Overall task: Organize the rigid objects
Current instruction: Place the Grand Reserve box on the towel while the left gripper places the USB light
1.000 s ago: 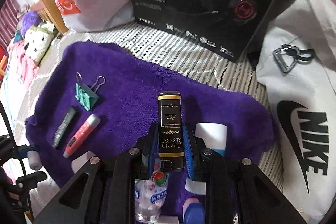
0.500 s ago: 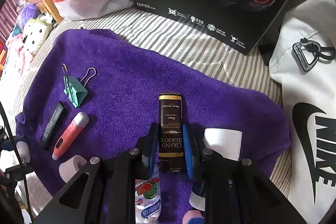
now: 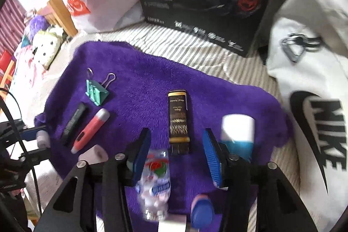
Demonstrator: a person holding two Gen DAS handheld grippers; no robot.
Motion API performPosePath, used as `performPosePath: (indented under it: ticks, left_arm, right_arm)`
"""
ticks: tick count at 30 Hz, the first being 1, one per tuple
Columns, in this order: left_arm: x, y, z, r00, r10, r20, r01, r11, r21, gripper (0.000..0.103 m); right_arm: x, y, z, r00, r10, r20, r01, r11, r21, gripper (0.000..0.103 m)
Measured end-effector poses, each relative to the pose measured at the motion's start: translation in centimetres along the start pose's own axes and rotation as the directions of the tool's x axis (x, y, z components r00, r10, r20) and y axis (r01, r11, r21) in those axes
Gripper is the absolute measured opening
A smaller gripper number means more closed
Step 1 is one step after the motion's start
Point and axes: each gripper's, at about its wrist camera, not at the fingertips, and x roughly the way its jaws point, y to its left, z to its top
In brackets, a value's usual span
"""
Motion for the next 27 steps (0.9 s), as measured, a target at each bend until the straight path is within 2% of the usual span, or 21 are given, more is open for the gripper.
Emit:
performPosePath:
  ticks: [3,7,15,23,27]
  left_arm:
    - [0.2,-0.8,0.0,1.000,-0.025,-0.006,0.025,1.000,0.012,0.034]
    - [1.4,-2.6,-0.1,0.999,-0.002,-0.041,0.005,0.998,0.060,0.034]
    - [3.7,-3.4,-0.3,0.996,0.006,-0.086,0.000,0.998,0.063,0.034]
    - [5.5,-4.1,-0.2,0.991,0.049,-0.122,-0.038,0.995,0.090,0.034]
    - [6.1,-5.0,0.1,0.987,0.093,-0.130,-0.076,0.989,0.129,0.034]
  right_arm:
    - [-2.5,-0.5,-1.5,0.998,0.017,0.052,-0.019,0.999,0.040,0.055]
    - [-4.9,-1.2,-4.1,0.995,0.031,0.090,-0.038,0.996,0.081,0.059]
    - [-7.1,-2.0,-7.7,0.997,0.006,0.079,-0.012,0.997,0.078,0.060]
    - [-8.3,-1.5,-11.1,0.998,-0.005,0.062,0.002,0.998,0.055,0.060]
    - [-8.7,-1.5,-12.4,0.998,-0.001,0.060,-0.003,0.998,0.069,0.060]
